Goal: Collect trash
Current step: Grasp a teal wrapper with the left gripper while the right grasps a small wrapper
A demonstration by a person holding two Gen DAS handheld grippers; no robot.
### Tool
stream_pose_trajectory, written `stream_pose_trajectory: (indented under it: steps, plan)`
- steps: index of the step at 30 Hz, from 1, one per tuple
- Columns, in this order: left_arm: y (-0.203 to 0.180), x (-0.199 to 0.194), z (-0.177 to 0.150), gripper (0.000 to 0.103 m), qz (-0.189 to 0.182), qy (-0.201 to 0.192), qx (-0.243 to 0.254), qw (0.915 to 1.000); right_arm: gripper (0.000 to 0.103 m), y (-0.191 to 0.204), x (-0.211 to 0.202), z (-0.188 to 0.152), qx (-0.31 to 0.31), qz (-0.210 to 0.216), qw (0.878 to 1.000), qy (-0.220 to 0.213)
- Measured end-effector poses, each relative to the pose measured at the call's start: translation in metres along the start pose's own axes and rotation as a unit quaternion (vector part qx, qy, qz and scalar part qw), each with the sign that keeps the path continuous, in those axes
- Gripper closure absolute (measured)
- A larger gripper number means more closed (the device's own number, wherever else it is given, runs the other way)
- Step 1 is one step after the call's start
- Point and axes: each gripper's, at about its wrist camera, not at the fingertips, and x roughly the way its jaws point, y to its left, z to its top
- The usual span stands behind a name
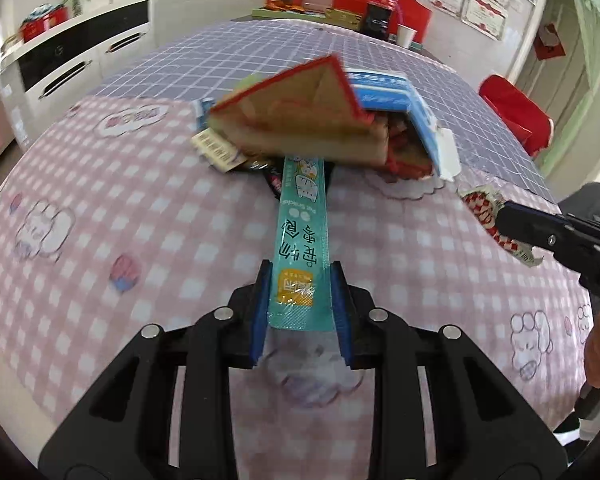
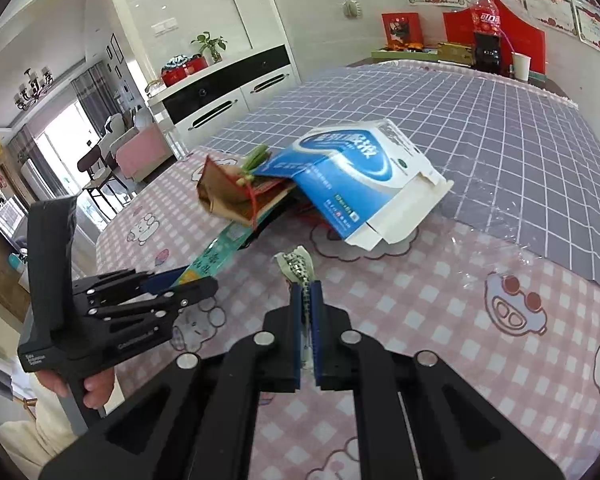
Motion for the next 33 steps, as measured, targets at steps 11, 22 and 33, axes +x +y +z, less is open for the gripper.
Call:
stream_pose_trajectory:
  steps: [11,22,33]
  plan:
    - [0.048,-0.048,-0.041,0.076,0.037,-0.033,-0.044,0.9978,0.098,0.052,0.002,-0.008,-0.029,0.026,0.999,-0.005]
    - [0.089,-0.100,-0.063,0.101,0.077,-0.082,-0.087,0.9898,0.098,0.122,0.016,-0.003,-0.072,0.070,0.995,-0.005]
    - [0.132,-0.134,-0.075,0.101,0.110,-0.115,-0.119,0.9800,0.098,0.182,0.040,0.007,-0.103,0.122,0.987,0.011]
